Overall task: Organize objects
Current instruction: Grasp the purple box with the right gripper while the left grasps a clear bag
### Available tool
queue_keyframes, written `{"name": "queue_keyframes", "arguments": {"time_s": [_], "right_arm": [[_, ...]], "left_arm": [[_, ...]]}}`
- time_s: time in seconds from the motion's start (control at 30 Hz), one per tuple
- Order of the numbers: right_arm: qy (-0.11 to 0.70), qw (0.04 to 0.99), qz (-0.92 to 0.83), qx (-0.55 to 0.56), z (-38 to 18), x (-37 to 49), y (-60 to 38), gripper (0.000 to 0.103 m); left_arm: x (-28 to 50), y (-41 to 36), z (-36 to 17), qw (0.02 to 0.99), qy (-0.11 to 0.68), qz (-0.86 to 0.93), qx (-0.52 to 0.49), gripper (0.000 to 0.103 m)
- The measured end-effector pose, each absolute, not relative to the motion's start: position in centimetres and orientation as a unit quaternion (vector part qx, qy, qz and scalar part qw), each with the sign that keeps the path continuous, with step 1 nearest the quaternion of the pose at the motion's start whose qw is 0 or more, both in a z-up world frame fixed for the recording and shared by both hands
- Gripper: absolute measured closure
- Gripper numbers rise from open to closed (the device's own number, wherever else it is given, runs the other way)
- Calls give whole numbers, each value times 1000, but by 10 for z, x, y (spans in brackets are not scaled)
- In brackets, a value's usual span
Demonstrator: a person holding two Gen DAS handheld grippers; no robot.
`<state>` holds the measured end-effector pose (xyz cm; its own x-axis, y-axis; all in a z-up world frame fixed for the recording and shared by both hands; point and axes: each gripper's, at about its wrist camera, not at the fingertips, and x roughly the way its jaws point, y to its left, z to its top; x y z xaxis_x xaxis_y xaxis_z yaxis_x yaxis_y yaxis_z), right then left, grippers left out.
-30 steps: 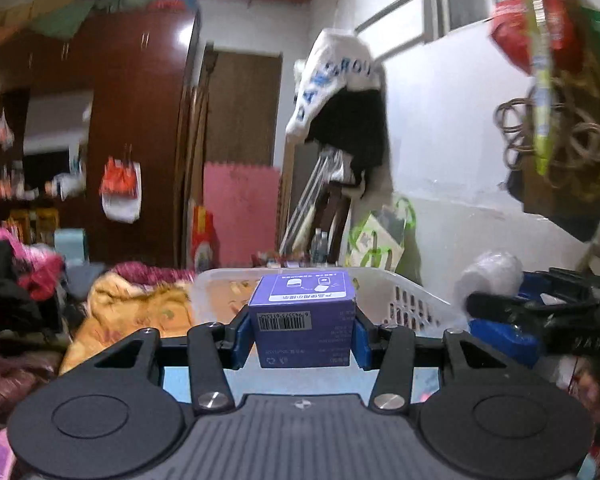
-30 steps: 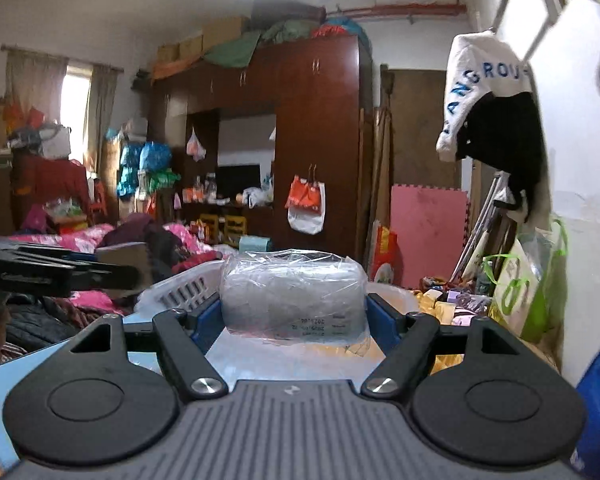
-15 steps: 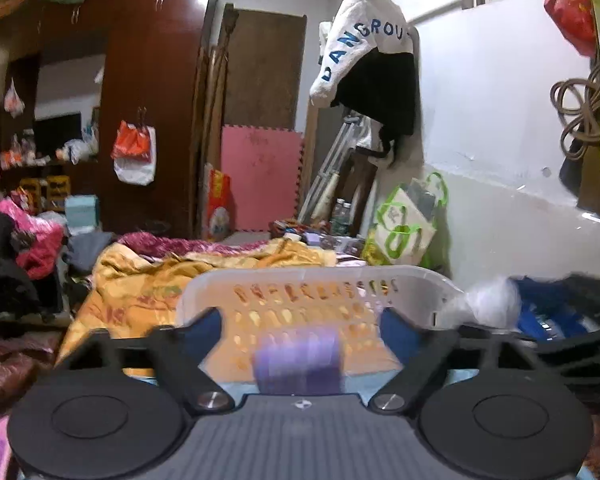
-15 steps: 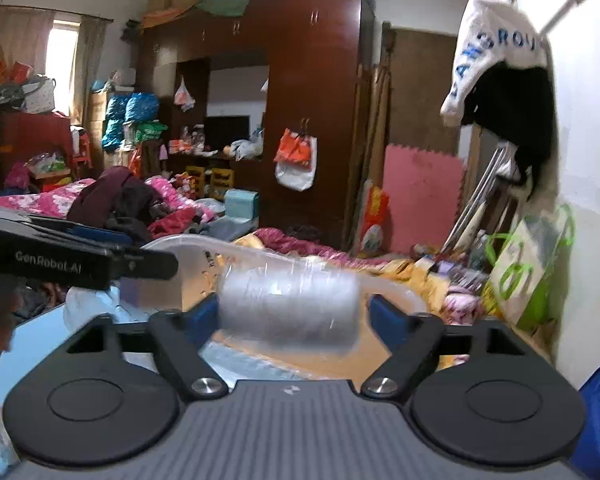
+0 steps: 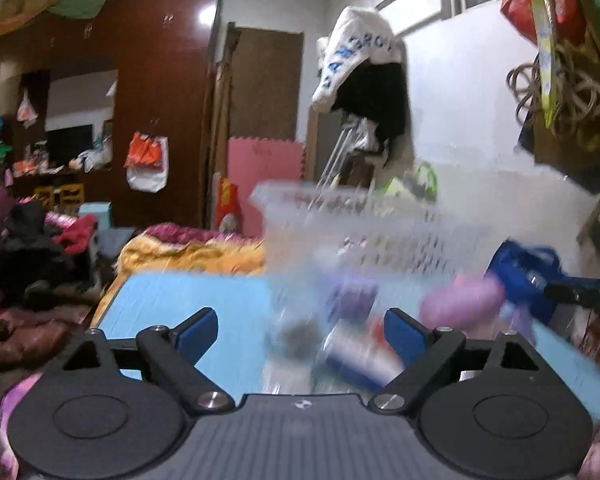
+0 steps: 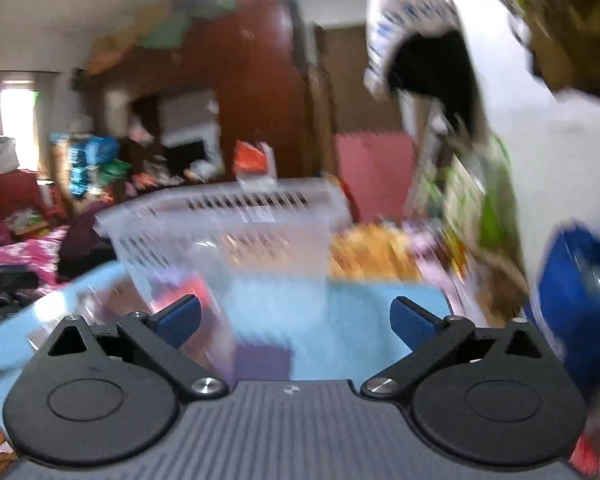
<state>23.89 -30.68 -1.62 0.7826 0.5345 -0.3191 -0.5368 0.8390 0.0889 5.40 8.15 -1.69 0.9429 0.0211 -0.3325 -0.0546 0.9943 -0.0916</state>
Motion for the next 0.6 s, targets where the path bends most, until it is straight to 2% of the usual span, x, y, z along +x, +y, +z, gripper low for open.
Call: {"name": "queue_keyframes", "arguments": {"time_s": [0.1,0.17,0.43,0.53,0.6], "right_arm": [[192,933,304,4,-26,247,-301,0],[198,930,310,-1,-28,254,-294,4],[230,910,345,6,-47,261,-293,50],[225,910,348,13,-48,259,-297,61],[218,912,346,19,-50,256,-301,61]], "left_arm": [[55,89,-30,978,199,9,-56,11],[57,91,-33,976,208,6,-56,11],[56,78,-44,971,240,2,-13,10],[54,82,-43,970,242,22,-21,10],[53,86,-45,969,245,24,-29,10]]}}
